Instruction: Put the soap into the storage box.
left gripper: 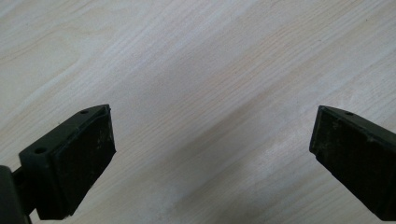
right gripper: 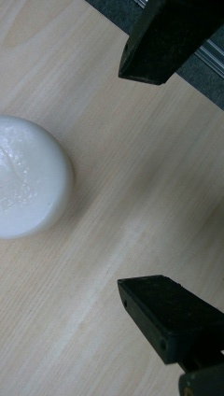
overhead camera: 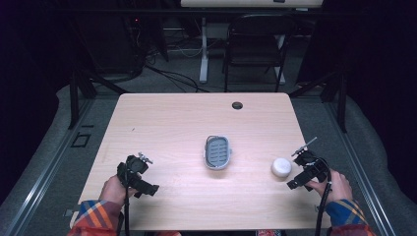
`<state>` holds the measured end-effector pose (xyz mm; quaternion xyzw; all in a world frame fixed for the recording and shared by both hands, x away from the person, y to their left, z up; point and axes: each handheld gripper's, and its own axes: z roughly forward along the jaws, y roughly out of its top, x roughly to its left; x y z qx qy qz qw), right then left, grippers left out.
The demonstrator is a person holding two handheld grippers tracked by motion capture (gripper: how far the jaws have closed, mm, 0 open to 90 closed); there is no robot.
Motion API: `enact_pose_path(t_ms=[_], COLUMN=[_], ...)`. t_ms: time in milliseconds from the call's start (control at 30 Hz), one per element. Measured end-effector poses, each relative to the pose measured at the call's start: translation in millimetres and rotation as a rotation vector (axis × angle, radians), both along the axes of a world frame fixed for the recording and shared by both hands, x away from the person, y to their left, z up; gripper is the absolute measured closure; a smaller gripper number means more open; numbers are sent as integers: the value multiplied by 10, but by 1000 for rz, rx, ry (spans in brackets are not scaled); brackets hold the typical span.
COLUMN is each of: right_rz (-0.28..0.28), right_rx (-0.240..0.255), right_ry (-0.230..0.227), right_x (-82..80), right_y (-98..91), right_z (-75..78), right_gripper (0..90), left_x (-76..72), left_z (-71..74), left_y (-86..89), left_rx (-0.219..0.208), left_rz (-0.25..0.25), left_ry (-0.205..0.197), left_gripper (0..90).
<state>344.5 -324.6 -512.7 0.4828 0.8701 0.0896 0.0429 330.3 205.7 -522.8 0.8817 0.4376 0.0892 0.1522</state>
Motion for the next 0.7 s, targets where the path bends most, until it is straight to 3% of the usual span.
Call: enact_pose_path(t_ms=[67, 167, 233, 267, 333, 433, 467, 533, 700], right_rz=[15, -14, 21, -1, -6, 2, 24, -2, 18], right_rx=[-15, 16, -16, 4, 11, 3, -18, 10, -8], right_ry=[15, -18, 8, -17, -17, -24, -8, -26, 6], right_x=[22, 37, 80, 94, 106, 142, 170, 191, 312], right_y=[2, 30, 34, 54, 58, 71, 69, 93, 144], right_z=[19, -3, 40, 26, 26, 42, 63, 36, 22], right_gripper=[12, 10, 10, 10, 10, 6, 6, 3, 0], left_x=[2, 5, 8, 9, 9, 8, 10, 12, 15], left_z=[-2, -5, -6, -7, -7, -7, -9, -9, -11], left_y=[1, 2, 3, 3, -1, -9, -10, -9, -6], left_rx=[-1, 0, 0, 0, 1, 3, 3, 3, 2], left_rz=[0, 0, 0, 0, 0, 2, 1, 1, 1], left_ry=[1, 1, 2, 2, 3, 2, 3, 4, 5], left_gripper=[0, 0, 0, 0, 0, 0, 0, 0, 0])
